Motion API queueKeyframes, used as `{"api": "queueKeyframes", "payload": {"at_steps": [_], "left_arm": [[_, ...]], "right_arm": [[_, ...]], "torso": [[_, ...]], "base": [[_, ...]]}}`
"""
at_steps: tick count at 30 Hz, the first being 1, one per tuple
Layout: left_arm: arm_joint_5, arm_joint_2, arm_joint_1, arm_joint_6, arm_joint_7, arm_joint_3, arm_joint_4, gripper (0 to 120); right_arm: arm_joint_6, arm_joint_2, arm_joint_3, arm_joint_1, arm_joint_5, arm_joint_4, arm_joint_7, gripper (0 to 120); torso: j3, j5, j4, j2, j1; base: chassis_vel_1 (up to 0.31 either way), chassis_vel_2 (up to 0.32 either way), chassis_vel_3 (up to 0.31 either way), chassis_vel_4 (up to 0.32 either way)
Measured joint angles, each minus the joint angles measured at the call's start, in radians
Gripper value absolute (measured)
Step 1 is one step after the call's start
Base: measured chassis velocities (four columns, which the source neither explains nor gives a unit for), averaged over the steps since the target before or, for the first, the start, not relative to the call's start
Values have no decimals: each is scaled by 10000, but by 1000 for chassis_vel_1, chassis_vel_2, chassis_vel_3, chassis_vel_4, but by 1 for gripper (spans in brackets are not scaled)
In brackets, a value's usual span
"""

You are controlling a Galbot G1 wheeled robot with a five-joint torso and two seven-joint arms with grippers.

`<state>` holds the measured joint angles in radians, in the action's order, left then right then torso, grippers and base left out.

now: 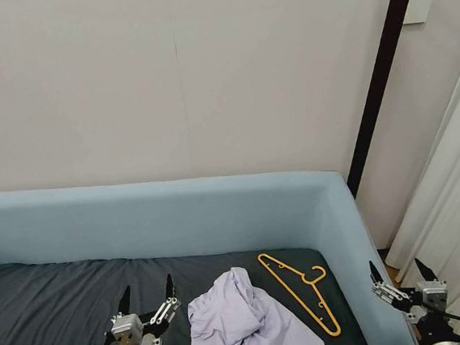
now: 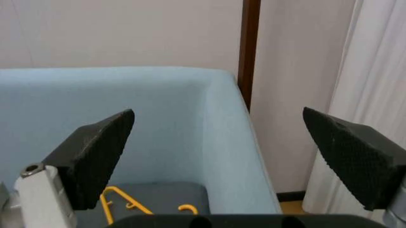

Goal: Pick up the clothes from the sofa and hang them on the clothes hanger.

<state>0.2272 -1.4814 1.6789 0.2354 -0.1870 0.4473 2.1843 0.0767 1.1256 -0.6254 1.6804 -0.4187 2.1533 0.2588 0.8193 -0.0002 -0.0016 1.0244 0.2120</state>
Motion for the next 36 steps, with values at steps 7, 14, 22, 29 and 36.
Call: {"api": "queueKeyframes", "payload": {"at_steps": [7, 14, 22, 29, 36], "left_arm": [[-29, -17, 65, -130, 29, 29, 189, 100], [-279, -26, 255, -197, 32, 54, 309, 100], [-334, -160, 394, -82, 1, 105, 492, 100], [-554, -285, 522, 174, -252, 231, 346, 100], [-640, -18, 357, 100, -1013, 247, -195, 100]], "right_arm": [[-221, 68, -17, 4, 225, 254, 39, 100], [-37, 133, -163, 37, 957, 218, -14, 100], [168, -33, -145, -111, 6, 182, -113, 100], [-883, -749, 83, -556, -2607, 533, 377, 100], [-2958, -1453, 192, -1460, -6570, 982, 1894, 100]], "torso": [[0, 0, 1, 0, 0], [0, 1, 1, 0, 0], [0, 3, -1, 0, 1], [0, 3, 2, 0, 0], [0, -1, -3, 0, 1]], "base": [[0, 0, 0, 0], [0, 0, 0, 0], [0, 0, 0, 0], [0, 0, 0, 0], [0, 0, 0, 0]]}}
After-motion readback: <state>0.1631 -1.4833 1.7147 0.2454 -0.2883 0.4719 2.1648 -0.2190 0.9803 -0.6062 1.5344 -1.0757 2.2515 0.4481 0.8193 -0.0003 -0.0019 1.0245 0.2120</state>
